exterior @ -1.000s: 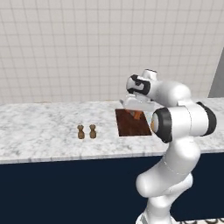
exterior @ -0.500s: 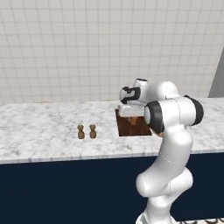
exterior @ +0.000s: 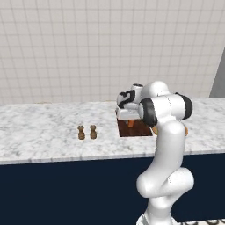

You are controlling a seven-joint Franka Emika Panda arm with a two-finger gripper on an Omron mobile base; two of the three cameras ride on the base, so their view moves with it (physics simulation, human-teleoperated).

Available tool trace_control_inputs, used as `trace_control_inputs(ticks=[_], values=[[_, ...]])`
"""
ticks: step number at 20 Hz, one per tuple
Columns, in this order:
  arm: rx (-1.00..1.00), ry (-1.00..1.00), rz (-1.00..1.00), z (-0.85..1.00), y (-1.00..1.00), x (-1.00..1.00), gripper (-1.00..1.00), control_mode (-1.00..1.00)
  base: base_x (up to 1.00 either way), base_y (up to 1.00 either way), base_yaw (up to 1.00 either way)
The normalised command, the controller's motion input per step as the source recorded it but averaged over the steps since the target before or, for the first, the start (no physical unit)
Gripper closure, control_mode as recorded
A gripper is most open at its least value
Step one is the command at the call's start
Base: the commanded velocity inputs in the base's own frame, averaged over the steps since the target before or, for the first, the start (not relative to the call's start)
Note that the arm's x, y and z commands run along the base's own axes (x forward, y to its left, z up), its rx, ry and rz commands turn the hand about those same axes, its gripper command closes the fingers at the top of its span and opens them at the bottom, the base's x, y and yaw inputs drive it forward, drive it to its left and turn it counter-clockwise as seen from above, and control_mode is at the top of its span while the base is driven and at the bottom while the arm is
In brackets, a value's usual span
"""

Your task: Pick up the knife from the drawer and place it on the cutting board. Then place the meat from the plate to the cutting board.

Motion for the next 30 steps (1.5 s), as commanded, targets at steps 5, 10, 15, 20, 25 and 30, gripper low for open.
trace_control_inputs(ticks=[5, 10, 15, 20, 25, 30], values=[[0.0, 0.0, 0.0, -0.3, 0.08, 0.39, 1.0, -1.0, 0.0, 0.0, 0.0], [0.0, -0.06, 0.0, 0.01, 0.0, 0.03, 1.0, -1.0, 0.0, 0.0, 0.0], [0.0, -0.16, 0.0, 0.2, -0.1, 0.0, 1.0, -1.0, 0.0, 0.0, 0.0], [0.0, -0.13, 0.0, 0.13, -0.17, -0.01, 1.0, -1.0, 0.0, 0.0, 0.0], [-0.01, 0.0, 0.0, 0.0, -0.04, 0.0, 1.0, -1.0, 0.0, 0.0, 0.0], [0.01, 0.0, 0.01, 0.07, 0.0, 0.0, 1.0, -1.0, 0.0, 0.0, 0.0]])
